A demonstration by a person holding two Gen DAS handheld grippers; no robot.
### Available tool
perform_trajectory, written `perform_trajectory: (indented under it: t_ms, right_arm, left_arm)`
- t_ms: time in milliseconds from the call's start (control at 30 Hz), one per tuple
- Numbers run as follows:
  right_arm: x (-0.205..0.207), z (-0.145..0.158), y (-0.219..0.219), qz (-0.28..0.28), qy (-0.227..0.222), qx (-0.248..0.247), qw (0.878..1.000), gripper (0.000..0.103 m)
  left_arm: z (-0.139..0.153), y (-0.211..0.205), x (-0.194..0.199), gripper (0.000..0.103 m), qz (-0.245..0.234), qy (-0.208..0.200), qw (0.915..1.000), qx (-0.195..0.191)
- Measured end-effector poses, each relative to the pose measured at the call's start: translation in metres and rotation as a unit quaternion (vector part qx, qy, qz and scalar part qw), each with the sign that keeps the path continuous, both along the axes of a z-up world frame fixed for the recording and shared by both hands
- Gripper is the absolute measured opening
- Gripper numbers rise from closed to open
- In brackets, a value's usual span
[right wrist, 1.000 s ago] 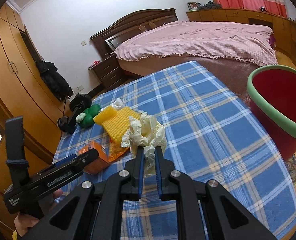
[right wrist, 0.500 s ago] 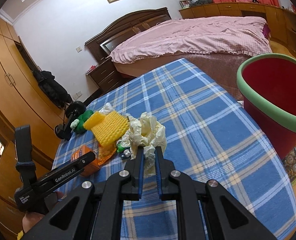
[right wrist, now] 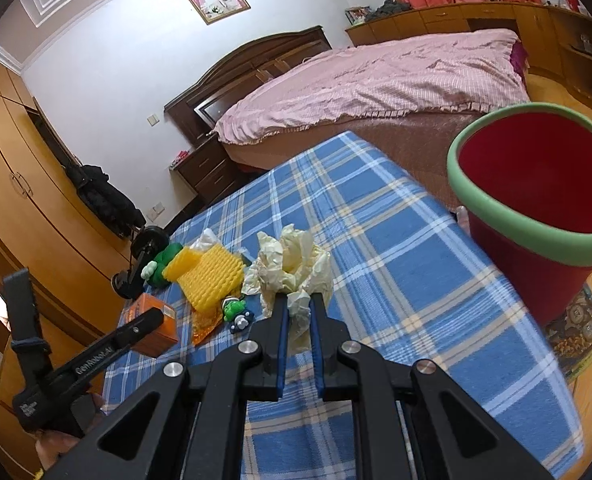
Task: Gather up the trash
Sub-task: 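Grasp the small orange box with the left tool while the right tool holds the paper, then carry the orange box in the left tool while the right tool carries the paper over the bucket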
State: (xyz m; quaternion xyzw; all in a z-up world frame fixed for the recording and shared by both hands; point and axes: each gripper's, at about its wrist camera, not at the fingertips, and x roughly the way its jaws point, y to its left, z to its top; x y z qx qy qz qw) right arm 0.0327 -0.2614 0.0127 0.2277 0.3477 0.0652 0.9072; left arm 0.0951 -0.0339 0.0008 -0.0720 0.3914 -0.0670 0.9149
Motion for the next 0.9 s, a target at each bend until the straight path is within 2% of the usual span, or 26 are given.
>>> perform_trajectory:
  t_ms: [267, 500, 667, 900]
  right_arm:
    - [-0.017, 0.015, -0.027, -0.036, -0.027, -0.017, 0.999, 0.012]
    - [-0.030, 0.023, -0.067, -0.090, -0.039, -0.023, 0.995, 0.012]
    - [-0.036, 0.027, -0.100, -0.129, -0.044, -0.027, 0.990, 0.012]
    - [-0.039, 0.023, -0.143, -0.168, -0.040, -0.033, 0.984, 0.012]
  left_arm:
    - [0.027, -0.036, 0.002, 0.060, -0.051, -0.031, 0.9982, -0.005]
    - [0.039, -0.082, 0.010, 0.060, -0.103, -0.048, 0.9935, -0.005]
    - [0.043, -0.126, 0.014, 0.060, -0.146, -0.059, 0.9875, -0.005]
    - [0.043, -0.193, 0.025, 0.060, -0.215, -0.065, 0.9744, -0.005]
